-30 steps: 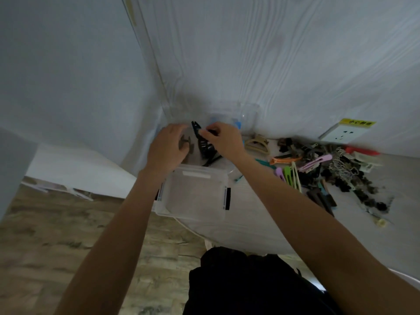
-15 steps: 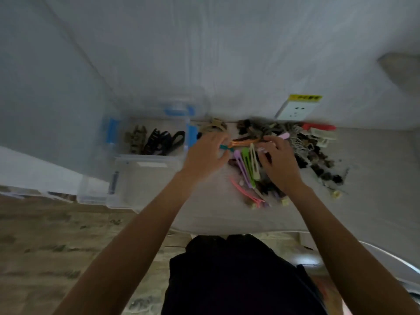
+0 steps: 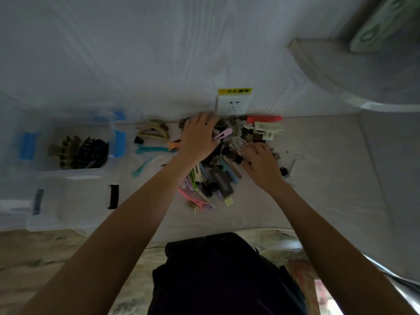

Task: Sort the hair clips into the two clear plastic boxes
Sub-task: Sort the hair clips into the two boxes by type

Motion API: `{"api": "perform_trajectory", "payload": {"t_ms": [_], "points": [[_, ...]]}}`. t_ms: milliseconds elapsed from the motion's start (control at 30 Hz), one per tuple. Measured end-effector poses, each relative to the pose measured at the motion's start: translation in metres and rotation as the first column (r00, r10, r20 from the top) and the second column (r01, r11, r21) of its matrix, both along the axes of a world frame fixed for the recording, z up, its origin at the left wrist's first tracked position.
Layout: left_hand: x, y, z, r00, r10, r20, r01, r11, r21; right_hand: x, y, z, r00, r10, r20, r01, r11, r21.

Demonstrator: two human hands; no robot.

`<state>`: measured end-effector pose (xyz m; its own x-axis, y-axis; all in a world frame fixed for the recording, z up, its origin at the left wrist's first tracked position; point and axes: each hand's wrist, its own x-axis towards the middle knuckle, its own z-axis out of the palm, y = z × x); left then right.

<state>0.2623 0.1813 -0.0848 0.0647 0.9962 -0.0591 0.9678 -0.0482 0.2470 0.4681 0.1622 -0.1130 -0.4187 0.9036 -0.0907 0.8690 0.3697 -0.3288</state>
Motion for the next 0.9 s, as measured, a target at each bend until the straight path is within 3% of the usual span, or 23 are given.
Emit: {"api": "perform_trajectory", "payload": {"t_ms": [67, 167, 300, 467, 600, 667, 733, 833, 900], "points": [[0.002, 0.012, 0.002, 0.992, 0.068, -0.103, -0.079, 0.991, -0.111, -0.001, 0.005, 0.009, 0.996, -0.09, 0.002, 0.09, 0.996, -0.011], [-0.004, 0.021, -0.002, 0.978, 0.049, -0.204, -0.078, 0.987, -0.14, -0.005, 0.015, 0.015, 0.967, -0.181, 0.177, 0.197, 0.978, -0.074], [-0.01, 0.019, -0.002, 0.99, 0.038, -0.133, -0.052, 0.993, -0.106, -0.009, 0.021, 0.014, 0.959, -0.167, 0.229, 0.208, 0.964, -0.166], [-0.026, -0.004, 0.013, 0.991, 0.105, 0.087, -0.11, 0.992, 0.055, -0.011, 0.015, 0.027, 0.975, -0.217, 0.055, 0.221, 0.97, -0.102], [-0.044, -0.023, 0.034, 0.928, 0.206, 0.31, -0.256, 0.958, 0.128, -0.017, 0.011, 0.052, 0.897, -0.324, -0.3, 0.281, 0.943, -0.178], [-0.052, -0.036, 0.043, 0.833, 0.272, 0.482, -0.354, 0.931, 0.086, -0.025, 0.009, 0.058, 0.764, -0.436, -0.475, 0.285, 0.889, -0.358], [-0.06, -0.048, 0.051, 0.744, 0.31, 0.592, -0.418, 0.907, 0.051, -0.035, 0.008, 0.059, 0.52, -0.639, -0.566, 0.221, 0.741, -0.634], [-0.077, -0.061, 0.062, 0.715, 0.362, 0.598, -0.474, 0.88, 0.034, -0.046, 0.007, 0.065, 0.089, -0.855, -0.512, -0.033, 0.511, -0.859], [-0.095, -0.075, 0.068, 0.701, 0.394, 0.594, -0.53, 0.846, 0.064, -0.055, 0.001, 0.072, -0.083, -0.902, -0.424, -0.182, 0.432, -0.883]]}}
